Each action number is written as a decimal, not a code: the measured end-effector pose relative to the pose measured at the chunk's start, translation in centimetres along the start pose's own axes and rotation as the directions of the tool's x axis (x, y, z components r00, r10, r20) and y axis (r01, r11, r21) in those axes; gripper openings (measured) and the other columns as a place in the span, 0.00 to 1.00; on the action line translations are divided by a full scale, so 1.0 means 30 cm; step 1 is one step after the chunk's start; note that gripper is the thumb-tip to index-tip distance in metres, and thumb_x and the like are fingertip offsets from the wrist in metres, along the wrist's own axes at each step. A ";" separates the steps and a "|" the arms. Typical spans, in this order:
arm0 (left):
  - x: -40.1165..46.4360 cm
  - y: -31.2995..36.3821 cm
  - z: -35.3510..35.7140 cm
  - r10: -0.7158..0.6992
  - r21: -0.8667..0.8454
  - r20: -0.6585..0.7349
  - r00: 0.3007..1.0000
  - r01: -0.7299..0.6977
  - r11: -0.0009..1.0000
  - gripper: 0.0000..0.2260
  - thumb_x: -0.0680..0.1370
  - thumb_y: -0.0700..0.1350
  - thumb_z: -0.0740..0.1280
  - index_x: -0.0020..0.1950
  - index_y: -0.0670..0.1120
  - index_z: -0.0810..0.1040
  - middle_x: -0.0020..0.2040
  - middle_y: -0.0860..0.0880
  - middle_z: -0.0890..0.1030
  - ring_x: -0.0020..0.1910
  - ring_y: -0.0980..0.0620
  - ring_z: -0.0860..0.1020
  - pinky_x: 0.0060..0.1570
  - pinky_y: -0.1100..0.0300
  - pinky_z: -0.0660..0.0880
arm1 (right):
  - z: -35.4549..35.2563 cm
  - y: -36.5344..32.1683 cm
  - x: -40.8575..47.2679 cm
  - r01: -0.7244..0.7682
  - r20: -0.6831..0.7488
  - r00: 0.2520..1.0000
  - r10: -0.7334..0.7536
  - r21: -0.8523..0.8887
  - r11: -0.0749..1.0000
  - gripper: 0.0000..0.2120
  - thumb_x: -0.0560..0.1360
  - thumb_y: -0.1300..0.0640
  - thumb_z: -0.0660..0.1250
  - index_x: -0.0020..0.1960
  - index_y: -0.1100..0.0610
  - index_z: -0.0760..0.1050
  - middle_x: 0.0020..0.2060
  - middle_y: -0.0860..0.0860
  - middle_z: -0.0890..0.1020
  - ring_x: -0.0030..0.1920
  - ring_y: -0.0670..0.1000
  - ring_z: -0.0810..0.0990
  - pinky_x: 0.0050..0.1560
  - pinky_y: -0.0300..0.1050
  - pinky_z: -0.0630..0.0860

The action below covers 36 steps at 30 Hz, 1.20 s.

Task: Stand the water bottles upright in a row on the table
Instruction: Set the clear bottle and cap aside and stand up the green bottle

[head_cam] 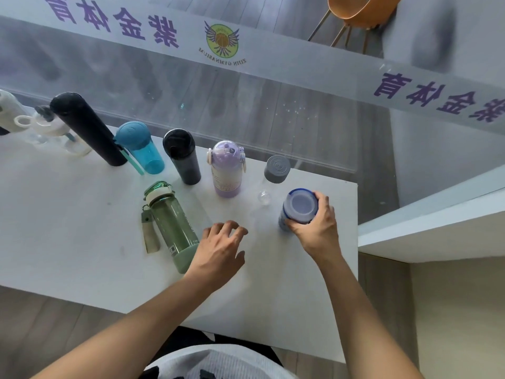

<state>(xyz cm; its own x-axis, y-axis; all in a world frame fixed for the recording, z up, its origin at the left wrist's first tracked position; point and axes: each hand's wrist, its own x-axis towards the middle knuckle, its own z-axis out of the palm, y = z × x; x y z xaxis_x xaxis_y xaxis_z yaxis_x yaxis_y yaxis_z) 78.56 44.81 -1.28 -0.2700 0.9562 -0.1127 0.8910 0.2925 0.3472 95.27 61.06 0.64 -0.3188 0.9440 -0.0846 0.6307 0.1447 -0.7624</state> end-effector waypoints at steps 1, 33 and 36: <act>-0.003 0.000 -0.002 0.002 0.003 -0.002 1.000 -0.002 1.000 0.18 0.73 0.51 0.68 0.63 0.51 0.74 0.61 0.49 0.76 0.58 0.42 0.74 0.58 0.48 0.70 | -0.006 0.004 0.015 -0.003 -0.010 1.000 0.003 0.002 1.000 0.39 0.62 0.52 0.83 0.68 0.52 0.67 0.53 0.44 0.72 0.55 0.48 0.70 0.55 0.39 0.67; -0.036 -0.101 -0.059 -0.158 0.024 0.008 0.987 0.157 0.987 0.18 0.73 0.51 0.69 0.62 0.51 0.76 0.60 0.50 0.77 0.58 0.43 0.74 0.58 0.49 0.70 | -0.074 0.077 0.175 -0.107 -0.083 0.991 0.103 -0.040 0.993 0.55 0.61 0.50 0.84 0.79 0.51 0.56 0.68 0.55 0.70 0.66 0.55 0.72 0.66 0.50 0.71; -0.050 -0.138 -0.055 -0.225 0.011 0.014 0.974 0.225 0.974 0.18 0.73 0.50 0.69 0.62 0.50 0.76 0.60 0.49 0.77 0.58 0.42 0.74 0.58 0.49 0.69 | -0.078 0.073 0.086 -0.081 -0.201 0.977 0.064 -0.078 0.994 0.49 0.64 0.49 0.82 0.77 0.53 0.58 0.65 0.57 0.71 0.62 0.54 0.73 0.62 0.54 0.73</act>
<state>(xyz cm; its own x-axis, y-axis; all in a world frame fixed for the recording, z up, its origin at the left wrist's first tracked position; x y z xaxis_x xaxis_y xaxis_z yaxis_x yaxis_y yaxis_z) 74.67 42.16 -1.01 -0.4582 0.8658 -0.2011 0.8114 0.4998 0.3031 97.49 64.50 0.26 -0.1292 0.9916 -0.0021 0.7078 0.0907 -0.7005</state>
